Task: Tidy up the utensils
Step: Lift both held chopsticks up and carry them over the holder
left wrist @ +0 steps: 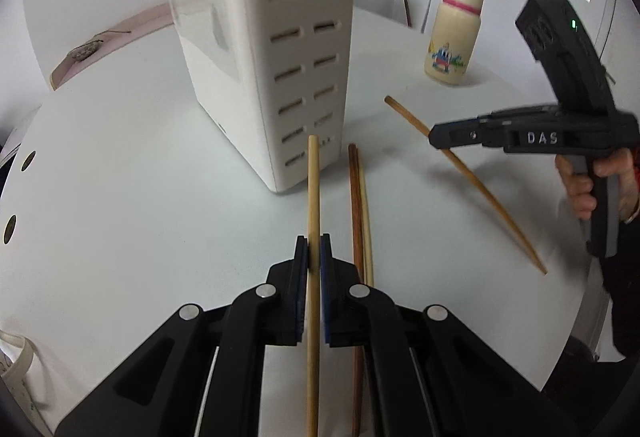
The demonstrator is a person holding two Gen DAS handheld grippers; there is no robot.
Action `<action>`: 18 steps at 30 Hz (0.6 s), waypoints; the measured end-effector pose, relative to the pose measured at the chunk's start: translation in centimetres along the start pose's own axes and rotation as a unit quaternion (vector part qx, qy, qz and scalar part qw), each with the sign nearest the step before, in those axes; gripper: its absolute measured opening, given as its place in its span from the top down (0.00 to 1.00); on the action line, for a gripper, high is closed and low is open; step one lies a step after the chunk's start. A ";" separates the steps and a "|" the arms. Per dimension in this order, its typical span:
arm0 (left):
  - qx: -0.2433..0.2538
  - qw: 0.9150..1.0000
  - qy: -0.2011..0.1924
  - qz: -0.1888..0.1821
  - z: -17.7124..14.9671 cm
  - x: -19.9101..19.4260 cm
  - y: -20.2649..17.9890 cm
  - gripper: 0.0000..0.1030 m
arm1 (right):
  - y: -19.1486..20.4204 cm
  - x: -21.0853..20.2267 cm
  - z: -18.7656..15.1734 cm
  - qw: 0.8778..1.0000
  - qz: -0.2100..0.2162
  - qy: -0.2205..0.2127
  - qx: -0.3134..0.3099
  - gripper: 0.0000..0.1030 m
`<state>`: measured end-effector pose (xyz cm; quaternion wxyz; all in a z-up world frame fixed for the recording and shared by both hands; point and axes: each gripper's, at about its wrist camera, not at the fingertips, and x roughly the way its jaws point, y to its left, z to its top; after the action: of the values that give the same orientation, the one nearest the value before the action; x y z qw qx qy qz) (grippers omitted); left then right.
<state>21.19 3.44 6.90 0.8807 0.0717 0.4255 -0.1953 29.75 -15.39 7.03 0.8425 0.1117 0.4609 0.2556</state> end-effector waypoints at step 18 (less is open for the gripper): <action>-0.109 0.979 -0.170 -0.022 3.4 -7.5 4.4 0.94 | 5.7 -6.2 2.3 0.977 0.089 -0.189 -0.041 0.94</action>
<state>21.15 8.57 14.68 0.9382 -0.0683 0.2897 -0.1765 26.98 -13.76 15.19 0.8920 0.1643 0.2708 0.3226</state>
